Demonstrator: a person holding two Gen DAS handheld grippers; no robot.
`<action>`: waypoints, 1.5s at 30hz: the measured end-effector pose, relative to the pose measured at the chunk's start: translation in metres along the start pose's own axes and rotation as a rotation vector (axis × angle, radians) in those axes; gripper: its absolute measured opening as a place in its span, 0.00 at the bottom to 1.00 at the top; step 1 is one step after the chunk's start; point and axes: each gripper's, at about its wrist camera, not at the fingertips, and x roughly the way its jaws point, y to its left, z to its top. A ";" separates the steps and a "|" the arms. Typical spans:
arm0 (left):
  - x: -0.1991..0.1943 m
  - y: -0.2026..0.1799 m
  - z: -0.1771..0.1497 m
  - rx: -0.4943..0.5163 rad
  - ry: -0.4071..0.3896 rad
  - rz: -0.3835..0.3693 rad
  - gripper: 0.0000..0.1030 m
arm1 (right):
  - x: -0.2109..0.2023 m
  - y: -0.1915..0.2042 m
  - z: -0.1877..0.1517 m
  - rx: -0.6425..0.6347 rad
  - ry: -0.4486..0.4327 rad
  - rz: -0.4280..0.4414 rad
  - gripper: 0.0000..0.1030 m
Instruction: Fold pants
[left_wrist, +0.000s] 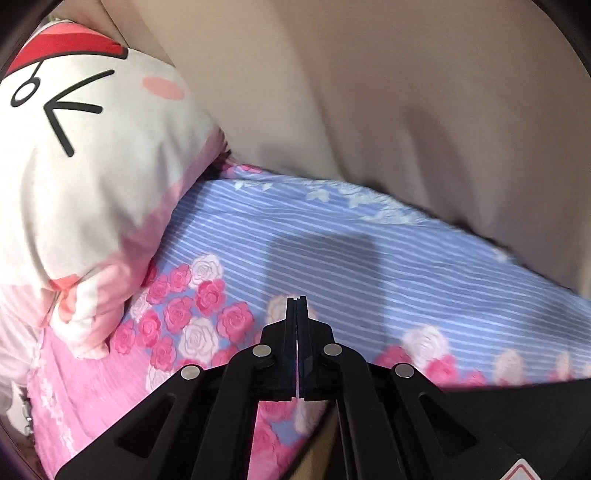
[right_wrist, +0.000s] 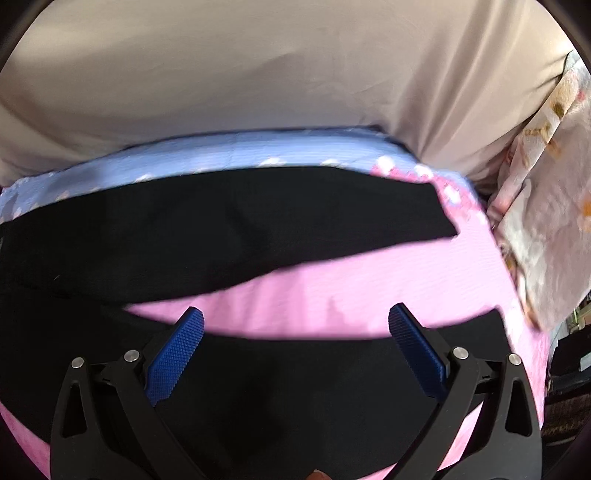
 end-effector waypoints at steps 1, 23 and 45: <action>-0.009 -0.004 -0.004 0.037 -0.008 -0.019 0.12 | 0.006 -0.015 0.006 0.010 -0.008 -0.011 0.96; -0.117 -0.148 -0.141 0.210 -0.026 0.046 0.77 | 0.255 -0.239 0.142 0.077 0.065 0.167 0.10; 0.015 -0.035 -0.049 -0.047 0.179 -0.163 0.63 | 0.279 -0.194 0.156 0.097 0.106 0.207 0.42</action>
